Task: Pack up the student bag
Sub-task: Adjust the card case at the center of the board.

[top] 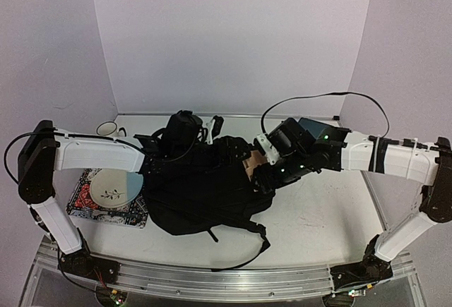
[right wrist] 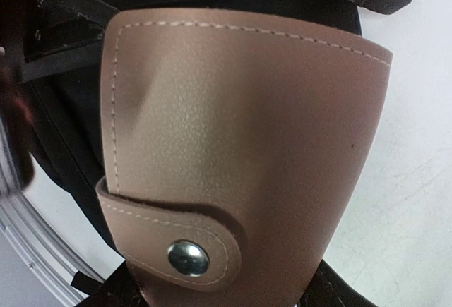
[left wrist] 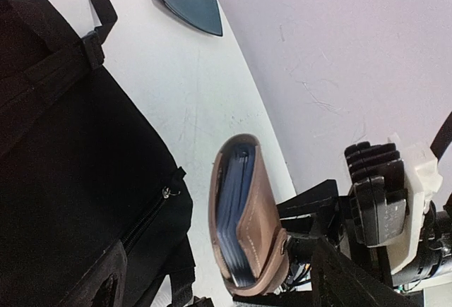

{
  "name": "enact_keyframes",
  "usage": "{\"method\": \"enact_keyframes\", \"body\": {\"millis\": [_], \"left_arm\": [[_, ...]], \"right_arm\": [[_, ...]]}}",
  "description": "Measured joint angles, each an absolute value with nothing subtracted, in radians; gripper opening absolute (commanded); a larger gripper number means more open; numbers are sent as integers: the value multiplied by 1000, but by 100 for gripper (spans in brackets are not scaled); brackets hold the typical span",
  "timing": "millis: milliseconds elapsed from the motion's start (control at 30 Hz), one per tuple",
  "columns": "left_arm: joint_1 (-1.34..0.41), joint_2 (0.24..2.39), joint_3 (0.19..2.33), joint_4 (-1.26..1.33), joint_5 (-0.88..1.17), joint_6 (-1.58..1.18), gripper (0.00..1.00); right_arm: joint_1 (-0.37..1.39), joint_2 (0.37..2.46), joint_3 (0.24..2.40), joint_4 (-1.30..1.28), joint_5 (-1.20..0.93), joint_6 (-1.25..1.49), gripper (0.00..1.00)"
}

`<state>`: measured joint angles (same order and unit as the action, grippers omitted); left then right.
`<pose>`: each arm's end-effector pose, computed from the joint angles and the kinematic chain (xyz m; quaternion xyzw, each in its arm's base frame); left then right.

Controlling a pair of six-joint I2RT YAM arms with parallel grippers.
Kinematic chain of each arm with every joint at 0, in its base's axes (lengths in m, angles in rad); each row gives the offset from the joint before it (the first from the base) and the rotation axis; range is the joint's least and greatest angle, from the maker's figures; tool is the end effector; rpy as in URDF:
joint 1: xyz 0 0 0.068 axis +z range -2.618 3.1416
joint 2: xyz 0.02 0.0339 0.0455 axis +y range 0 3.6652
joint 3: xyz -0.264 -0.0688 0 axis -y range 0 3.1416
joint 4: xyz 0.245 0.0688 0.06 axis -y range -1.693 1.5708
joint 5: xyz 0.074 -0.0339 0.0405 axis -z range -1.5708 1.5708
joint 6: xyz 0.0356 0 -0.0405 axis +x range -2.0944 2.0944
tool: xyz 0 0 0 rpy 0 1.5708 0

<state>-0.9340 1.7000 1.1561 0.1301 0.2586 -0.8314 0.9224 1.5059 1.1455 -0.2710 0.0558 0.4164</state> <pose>0.2269 -0.3222 0.2563 0.1130 0.8256 -0.4874 0.2609 0.2080 0.2712 0.2820 -0.2109 0.8661 0.2612 0.3702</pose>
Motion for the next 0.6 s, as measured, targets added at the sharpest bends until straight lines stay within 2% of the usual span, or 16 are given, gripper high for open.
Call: {"method": "enact_keyframes", "body": {"millis": [133, 467, 600], "left_arm": [[-934, 1708, 1156, 158, 286, -858, 81], [-934, 1745, 1147, 230, 329, -920, 41], [-933, 1744, 1137, 271, 337, -935, 30]], "right_arm": [[937, 1523, 1154, -252, 68, 416, 51], [953, 1527, 1158, -185, 75, 405, 51], [955, 1533, 1155, -159, 72, 402, 61]]}}
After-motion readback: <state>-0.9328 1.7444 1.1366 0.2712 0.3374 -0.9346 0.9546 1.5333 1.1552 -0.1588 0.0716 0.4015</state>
